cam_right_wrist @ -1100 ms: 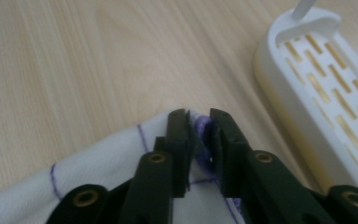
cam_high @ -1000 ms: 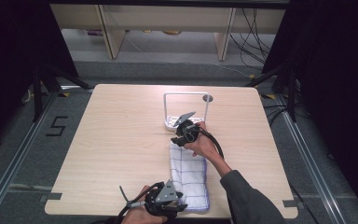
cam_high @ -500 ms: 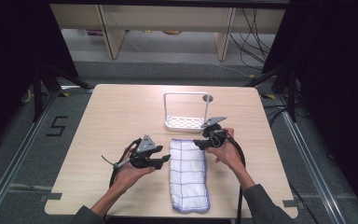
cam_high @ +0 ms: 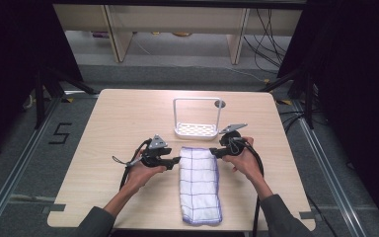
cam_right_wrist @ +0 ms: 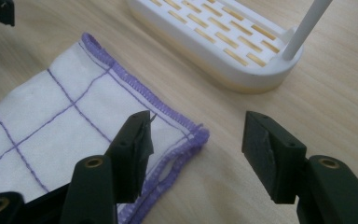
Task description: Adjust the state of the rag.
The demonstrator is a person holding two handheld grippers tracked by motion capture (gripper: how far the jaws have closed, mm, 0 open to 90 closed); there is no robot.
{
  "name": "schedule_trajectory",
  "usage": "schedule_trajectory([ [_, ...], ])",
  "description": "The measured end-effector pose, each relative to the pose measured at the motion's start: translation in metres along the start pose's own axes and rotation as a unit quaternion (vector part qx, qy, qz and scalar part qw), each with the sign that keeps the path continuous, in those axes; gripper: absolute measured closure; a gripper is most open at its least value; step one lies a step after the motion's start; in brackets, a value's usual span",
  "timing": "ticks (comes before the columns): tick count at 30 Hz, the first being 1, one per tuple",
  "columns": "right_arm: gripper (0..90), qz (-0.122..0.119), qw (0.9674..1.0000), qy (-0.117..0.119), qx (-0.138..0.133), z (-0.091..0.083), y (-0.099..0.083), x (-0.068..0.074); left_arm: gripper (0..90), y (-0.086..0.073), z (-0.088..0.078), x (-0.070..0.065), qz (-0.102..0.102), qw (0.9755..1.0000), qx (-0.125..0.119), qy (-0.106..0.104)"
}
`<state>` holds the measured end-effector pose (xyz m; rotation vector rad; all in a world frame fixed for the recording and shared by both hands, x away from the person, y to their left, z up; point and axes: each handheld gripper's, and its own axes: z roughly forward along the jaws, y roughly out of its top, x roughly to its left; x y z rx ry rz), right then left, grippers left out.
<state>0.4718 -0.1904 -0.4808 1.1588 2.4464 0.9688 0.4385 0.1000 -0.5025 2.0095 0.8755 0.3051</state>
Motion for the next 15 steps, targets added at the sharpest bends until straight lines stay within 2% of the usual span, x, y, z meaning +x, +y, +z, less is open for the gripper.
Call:
schedule_trajectory([
  [1, 42.3, 0.009, 0.9999, -0.001, 0.014, -0.002, 0.0, 0.001, 44.7, 0.001, 0.002, 0.001, -0.002, 1.0, 0.003, 0.001],
  [3, 41.0, 0.003, 1.0, -0.002, 0.005, 0.001, -0.002, -0.002, 42.9, 0.004, 0.008, 0.005, -0.001, 0.9999, 0.014, 0.001],
  [6, 40.3, 0.007, 0.9998, 0.004, 0.017, 0.001, -0.002, -0.003, 41.6, 0.006, 0.011, 0.008, -0.006, 1.0, 0.008, 0.001],
  [7, 40.0, 0.008, 0.9998, 0.004, 0.019, 0.001, -0.003, -0.002, 41.6, 0.007, 0.014, 0.008, -0.012, 0.9999, 0.007, -0.008],
  [8, 39.9, 0.003, 0.9999, 0.004, 0.015, 0.002, -0.003, -0.003, 41.5, 0.007, 0.015, 0.009, -0.001, 0.9999, 0.015, -0.006],
  [11, 39.5, 0.002, 1.0, -0.001, 0.006, 0.005, -0.003, -0.001, 40.3, 0.008, 0.021, 0.009, -0.004, 0.9997, 0.023, -0.009],
  [12, 39.2, 0.008, 0.9998, 0.005, 0.019, 0.003, -0.002, 0.0, 39.8, 0.008, 0.021, 0.009, -0.004, 0.9997, 0.023, -0.009],
  [14, 38.9, 0.002, 0.9999, 0.002, 0.01, 0.005, -0.003, 0.0, 39.5, 0.009, 0.022, 0.008, -0.002, 0.9997, 0.024, -0.004],
  [15, 38.6, 0.007, 0.9997, 0.007, 0.022, 0.005, -0.002, 0.002, 39.1, 0.009, 0.023, 0.008, -0.004, 0.9997, 0.023, -0.004],
])
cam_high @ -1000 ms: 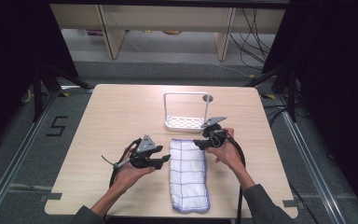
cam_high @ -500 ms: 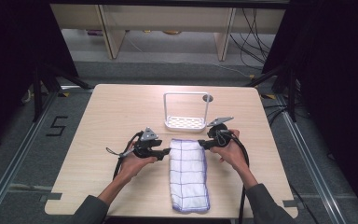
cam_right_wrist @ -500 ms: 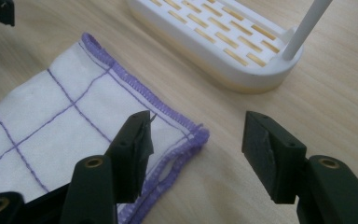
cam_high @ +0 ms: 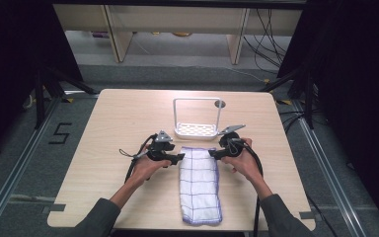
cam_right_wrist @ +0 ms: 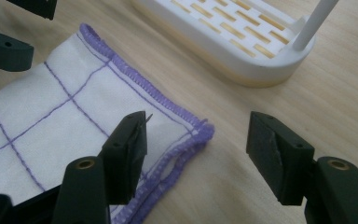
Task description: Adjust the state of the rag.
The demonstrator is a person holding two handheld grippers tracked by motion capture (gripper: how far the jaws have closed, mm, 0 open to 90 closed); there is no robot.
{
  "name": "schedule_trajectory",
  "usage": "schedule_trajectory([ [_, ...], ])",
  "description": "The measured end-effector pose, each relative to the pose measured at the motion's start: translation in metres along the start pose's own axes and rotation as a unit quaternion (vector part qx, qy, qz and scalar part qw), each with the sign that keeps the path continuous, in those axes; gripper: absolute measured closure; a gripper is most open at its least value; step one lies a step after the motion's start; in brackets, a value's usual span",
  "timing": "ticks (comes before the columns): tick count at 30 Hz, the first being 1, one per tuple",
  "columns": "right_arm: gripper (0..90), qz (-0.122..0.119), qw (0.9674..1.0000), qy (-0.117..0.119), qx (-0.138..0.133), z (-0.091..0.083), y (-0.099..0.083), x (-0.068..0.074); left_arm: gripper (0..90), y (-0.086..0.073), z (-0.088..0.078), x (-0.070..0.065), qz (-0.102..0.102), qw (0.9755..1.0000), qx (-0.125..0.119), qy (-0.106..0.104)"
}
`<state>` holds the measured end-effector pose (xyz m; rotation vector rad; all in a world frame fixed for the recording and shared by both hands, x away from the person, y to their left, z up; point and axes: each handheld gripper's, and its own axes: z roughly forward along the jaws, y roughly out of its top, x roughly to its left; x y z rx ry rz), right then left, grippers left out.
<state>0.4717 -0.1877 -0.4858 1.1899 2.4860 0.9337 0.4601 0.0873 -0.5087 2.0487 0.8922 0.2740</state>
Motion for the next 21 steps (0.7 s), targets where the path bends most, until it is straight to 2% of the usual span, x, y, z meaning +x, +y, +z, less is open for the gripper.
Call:
schedule_trajectory([
  [2, 38.5, -0.007, 1.0, 0.0, -0.002, 0.002, -0.001, 0.0, 38.9, 0.002, 0.0, 0.002, 0.0, 1.0, 0.002, -0.003],
  [3, 38.1, -0.008, 0.9999, -0.007, -0.009, 0.004, -0.001, 0.0, 38.5, 0.002, 0.001, 0.002, -0.002, 1.0, -0.003, 0.003],
  [4, 37.7, -0.004, 1.0, -0.003, 0.005, 0.005, -0.001, 0.0, 38.5, 0.002, 0.001, 0.002, -0.001, 1.0, -0.004, 0.006],
  [7, 37.5, 0.002, 1.0, -0.001, 0.006, 0.009, -0.004, 0.001, 38.6, 0.003, 0.002, 0.004, -0.002, 1.0, -0.003, 0.001],
  [9, 37.3, -0.004, 0.9999, -0.001, 0.01, 0.01, -0.004, 0.001, 39.1, 0.003, 0.004, 0.004, -0.003, 1.0, 0.001, -0.002],
  [12, 37.4, -0.003, 1.0, -0.003, 0.007, 0.013, -0.005, 0.001, 40.2, 0.002, 0.007, 0.003, -0.001, 1.0, 0.002, 0.001],
  [13, 37.4, -0.001, 0.9999, -0.002, 0.016, 0.011, -0.005, 0.002, 40.4, 0.003, 0.008, 0.003, 0.002, 1.0, 0.004, 0.001],
  [15, 38.3, -0.009, 0.9999, -0.004, 0.014, 0.012, -0.005, 0.002, 40.4, 0.003, 0.009, 0.002, 0.002, 1.0, 0.0, 0.007],
  [17, 39.9, -0.01, 0.9999, -0.003, 0.009, 0.014, -0.005, 0.004, 39.8, 0.003, 0.011, 0.001, 0.014, 0.9999, 0.003, -0.004],
  [19, 42.2, -0.01, 0.9998, 0.0, 0.017, 0.014, -0.005, 0.005, 39.9, 0.003, 0.015, -0.001, 0.024, 0.9997, 0.003, -0.004],
  [21, 45.0, -0.02, 0.9998, -0.003, 0.008, 0.017, -0.006, 0.004, 42.0, 0.003, 0.018, -0.003, 0.03, 0.9995, 0.008, -0.004],
])
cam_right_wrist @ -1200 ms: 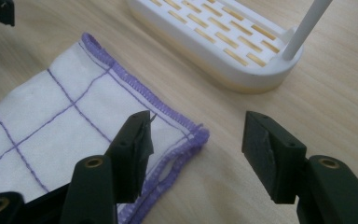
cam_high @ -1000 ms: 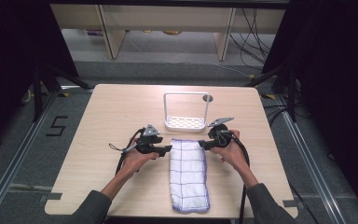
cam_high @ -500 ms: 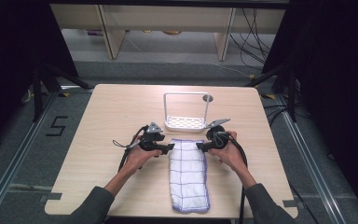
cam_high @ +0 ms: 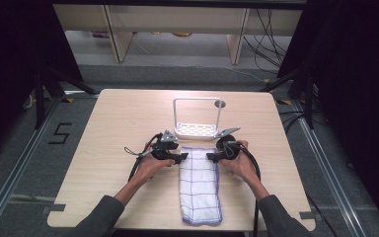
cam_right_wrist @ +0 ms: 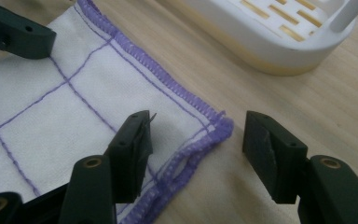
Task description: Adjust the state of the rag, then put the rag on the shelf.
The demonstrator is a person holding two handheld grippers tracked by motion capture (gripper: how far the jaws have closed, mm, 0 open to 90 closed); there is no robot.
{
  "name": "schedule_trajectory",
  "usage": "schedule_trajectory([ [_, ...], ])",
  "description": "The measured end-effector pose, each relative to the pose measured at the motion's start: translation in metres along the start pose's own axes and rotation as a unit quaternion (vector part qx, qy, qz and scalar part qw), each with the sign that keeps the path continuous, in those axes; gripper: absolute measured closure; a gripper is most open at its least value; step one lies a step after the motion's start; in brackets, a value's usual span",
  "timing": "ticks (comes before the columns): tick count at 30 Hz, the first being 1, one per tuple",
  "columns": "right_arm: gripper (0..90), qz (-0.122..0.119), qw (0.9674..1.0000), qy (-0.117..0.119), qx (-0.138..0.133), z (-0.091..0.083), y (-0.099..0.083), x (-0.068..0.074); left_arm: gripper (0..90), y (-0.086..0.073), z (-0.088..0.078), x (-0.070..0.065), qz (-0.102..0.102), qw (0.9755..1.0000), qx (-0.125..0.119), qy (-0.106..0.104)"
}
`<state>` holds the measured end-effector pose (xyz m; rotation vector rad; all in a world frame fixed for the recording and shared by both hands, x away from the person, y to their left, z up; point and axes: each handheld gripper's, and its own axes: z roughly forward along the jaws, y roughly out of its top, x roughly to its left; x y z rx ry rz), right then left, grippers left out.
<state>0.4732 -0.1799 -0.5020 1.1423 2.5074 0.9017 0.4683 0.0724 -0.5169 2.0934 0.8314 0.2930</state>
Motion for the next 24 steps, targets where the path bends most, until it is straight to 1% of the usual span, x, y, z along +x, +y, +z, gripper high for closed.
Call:
schedule_trajectory([
  [1, 47.2, 0.001, 1.0, 0.003, 0.001, 0.0, 0.0, 0.0, 42.0, 0.0, 0.001, 0.0, 0.004, 1.0, 0.002, -0.003],
  [2, 51.6, 0.003, 1.0, 0.007, -0.002, 0.001, -0.001, 0.0, 45.0, 0.0, 0.002, -0.001, 0.006, 1.0, 0.005, -0.002],
  [3, 51.6, 0.003, 1.0, 0.007, -0.002, 0.001, -0.001, 0.0, 45.0, 0.0, 0.004, -0.002, 0.008, 0.9999, 0.003, -0.005],
  [4, 53.5, 0.009, 0.9998, 0.018, -0.001, 0.0, -0.001, 0.001, 46.9, 0.0, 0.004, -0.003, 0.012, 0.9999, 0.008, -0.004],
  [5, 59.7, 0.001, 0.9998, 0.019, -0.003, 0.0, -0.001, 0.0, 50.9, -0.001, 0.004, -0.004, 0.014, 0.9998, 0.004, -0.01],
  [6, 59.7, 0.001, 0.9998, 0.019, -0.003, 0.0, -0.001, 0.0, 53.7, -0.001, 0.004, -0.004, 0.014, 0.9998, 0.004, -0.01],
  [7, 63.9, -0.001, 0.9998, 0.019, -0.005, 0.0, -0.001, 0.0, 53.7, -0.001, 0.004, -0.003, 0.017, 0.9998, 0.005, -0.011],
  [8, 69.2, -0.004, 0.9994, 0.034, 0.0, -0.001, -0.001, 0.0, 56.8, -0.001, 0.003, -0.004, 0.019, 0.9998, 0.005, -0.008],
  [9, 76.2, -0.005, 0.9987, 0.051, -0.004, -0.001, -0.002, 0.003, 63.8, -0.003, 0.003, -0.004, 0.015, 0.9997, 0.002, -0.02],
  [10, 76.2, -0.005, 0.9987, 0.051, -0.004, -0.001, -0.002, 0.003, 66.8, -0.003, 0.003, -0.004, 0.015, 0.9997, 0.002, -0.02],
  [11, 79.5, -0.005, 0.9982, 0.058, -0.009, -0.001, -0.002, 0.004, 70.1, -0.003, 0.003, -0.006, 0.02, 0.9996, -0.003, -0.018],
  [12, 79.5, -0.005, 0.9982, 0.058, -0.009, -0.001, -0.002, 0.004, 74.0, -0.003, 0.003, -0.006, 0.02, 0.9996, -0.003, -0.018],
  [13, 81.5, -0.015, 0.9982, 0.057, -0.01, -0.001, -0.002, 0.003, 77.2, -0.003, 0.002, -0.008, 0.029, 0.9995, -0.004, -0.013],
  [14, 82.0, -0.02, 0.9982, 0.056, -0.012, -0.001, -0.002, 0.003, 78.8, -0.003, 0.002, -0.008, 0.033, 0.9993, -0.006, -0.015],
  [15, 82.0, -0.02, 0.9982, 0.056, -0.012, -0.001, -0.002, 0.003, 80.0, -0.003, 0.002, -0.008, 0.033, 0.9993, -0.006, -0.015],
  [16, 82.4, -0.042, 0.9975, 0.054, -0.021, 0.001, -0.002, 0.002, 80.0, -0.003, 0.001, -0.008, 0.033, 0.9993, -0.009, -0.014],
  [17, 82.8, -0.025, 0.9984, 0.048, -0.017, 0.0, -0.003, 0.005, 80.8, -0.003, 0.0, -0.008, 0.031, 0.9993, -0.011, -0.015],
  [18, 82.9, -0.034, 0.9981, 0.047, -0.022, 0.0, -0.002, 0.004, 81.1, -0.002, -0.001, -0.009, 0.032, 0.9993, -0.015, -0.015],
  [19, 83.2, -0.025, 0.9983, 0.052, -0.012, -0.005, -0.001, 0.006, 81.6, 0.001, -0.006, -0.009, 0.037, 0.999, -0.021, -0.016],
  [20, 83.2, -0.025, 0.9983, 0.052, -0.012, -0.005, -0.001, 0.006, 81.8, 0.001, -0.006, -0.009, 0.037, 0.999, -0.021, -0.016],
  [21, 83.4, -0.032, 0.9978, 0.053, -0.024, -0.007, 0.0, 0.006, 81.9, 0.002, -0.008, -0.01, 0.038, 0.9989, -0.025, -0.013],
  [22, 83.4, -0.029, 0.9977, 0.049, -0.036, -0.008, 0.001, 0.006, 82.0, 0.004, -0.01, -0.01, 0.038, 0.9988, -0.028, -0.015],
  [23, 83.4, -0.029, 0.9977, 0.049, -0.036, -0.008, 0.001, 0.006, 82.0, 0.005, -0.012, -0.011, 0.035, 0.9987, -0.033, -0.015],
  [24, 83.5, -0.026, 0.998, 0.051, -0.025, -0.012, 0.002, 0.006, 82.0, 0.006, -0.014, -0.011, 0.04, 0.9985, -0.032, -0.018],
])
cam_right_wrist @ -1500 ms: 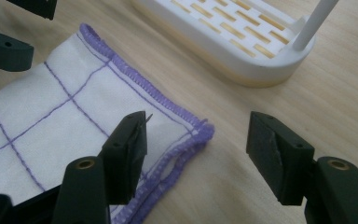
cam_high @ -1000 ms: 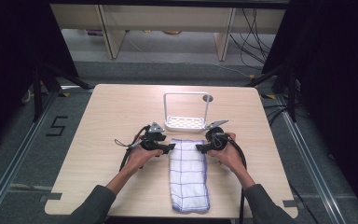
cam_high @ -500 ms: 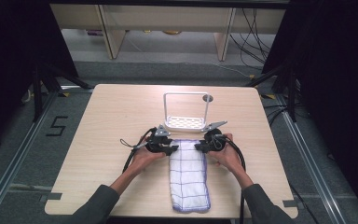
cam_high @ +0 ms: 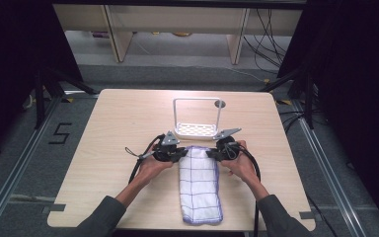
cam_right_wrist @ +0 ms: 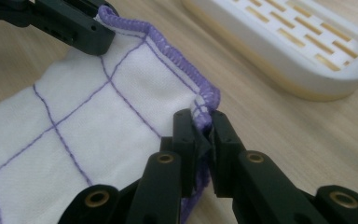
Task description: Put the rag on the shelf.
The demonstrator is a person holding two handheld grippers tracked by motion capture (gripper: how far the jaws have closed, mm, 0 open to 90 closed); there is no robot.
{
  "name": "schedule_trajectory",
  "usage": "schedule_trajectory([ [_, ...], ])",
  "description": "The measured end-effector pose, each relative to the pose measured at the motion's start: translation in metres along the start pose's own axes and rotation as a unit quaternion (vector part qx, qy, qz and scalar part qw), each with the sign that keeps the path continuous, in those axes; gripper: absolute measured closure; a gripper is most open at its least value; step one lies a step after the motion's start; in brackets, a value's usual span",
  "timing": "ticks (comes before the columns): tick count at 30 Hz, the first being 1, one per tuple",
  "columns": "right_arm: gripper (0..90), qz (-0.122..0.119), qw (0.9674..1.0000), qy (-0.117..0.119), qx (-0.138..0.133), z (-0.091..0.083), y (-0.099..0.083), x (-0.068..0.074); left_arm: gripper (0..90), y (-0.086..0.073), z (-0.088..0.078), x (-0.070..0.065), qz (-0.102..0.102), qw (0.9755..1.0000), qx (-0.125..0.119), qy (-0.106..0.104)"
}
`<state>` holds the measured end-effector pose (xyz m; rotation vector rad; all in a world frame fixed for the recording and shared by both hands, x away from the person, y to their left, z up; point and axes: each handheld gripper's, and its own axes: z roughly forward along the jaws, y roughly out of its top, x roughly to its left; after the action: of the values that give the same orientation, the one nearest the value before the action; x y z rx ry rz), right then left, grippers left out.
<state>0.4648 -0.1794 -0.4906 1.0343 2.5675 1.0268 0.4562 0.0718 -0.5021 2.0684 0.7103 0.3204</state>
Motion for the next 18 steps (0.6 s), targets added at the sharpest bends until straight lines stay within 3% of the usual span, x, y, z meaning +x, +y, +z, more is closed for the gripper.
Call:
schedule_trajectory([
  [2, 83.6, -0.008, 0.9997, 0.0, -0.022, -0.002, 0.001, 0.0, 82.0, 0.002, -0.004, -0.002, -0.004, 0.9999, -0.009, 0.004],
  [4, 83.7, -0.003, 0.9998, 0.007, -0.017, -0.009, 0.005, 0.002, 82.1, 0.004, -0.009, -0.003, 0.0, 1.0, -0.008, 0.003],
  [6, 83.7, -0.012, 0.9993, 0.002, -0.036, -0.012, 0.005, 0.004, 82.1, 0.007, -0.013, -0.004, -0.003, 0.9999, -0.016, 0.001],
  [7, 83.7, -0.006, 0.9996, 0.006, -0.026, -0.017, 0.006, 0.006, 82.1, 0.008, -0.016, -0.005, -0.001, 0.9999, -0.017, 0.002],
  [8, 83.7, -0.007, 0.9992, 0.005, -0.04, -0.02, 0.007, 0.009, 82.0, 0.009, -0.017, -0.007, -0.002, 0.9998, -0.022, 0.001],
  [9, 83.7, -0.013, 0.9993, 0.011, -0.032, -0.025, 0.008, 0.009, 82.0, 0.01, -0.02, -0.007, 0.007, 0.9998, -0.019, 0.0],
  [13, 83.7, -0.007, 0.9993, 0.008, -0.037, -0.034, 0.009, 0.014, 81.9, 0.016, -0.028, -0.012, 0.01, 0.9996, -0.028, 0.0],
  [18, 83.7, -0.016, 0.9985, 0.012, -0.051, -0.046, 0.011, 0.018, 81.8, 0.021, -0.036, -0.015, 0.008, 0.9993, -0.034, -0.008],
])
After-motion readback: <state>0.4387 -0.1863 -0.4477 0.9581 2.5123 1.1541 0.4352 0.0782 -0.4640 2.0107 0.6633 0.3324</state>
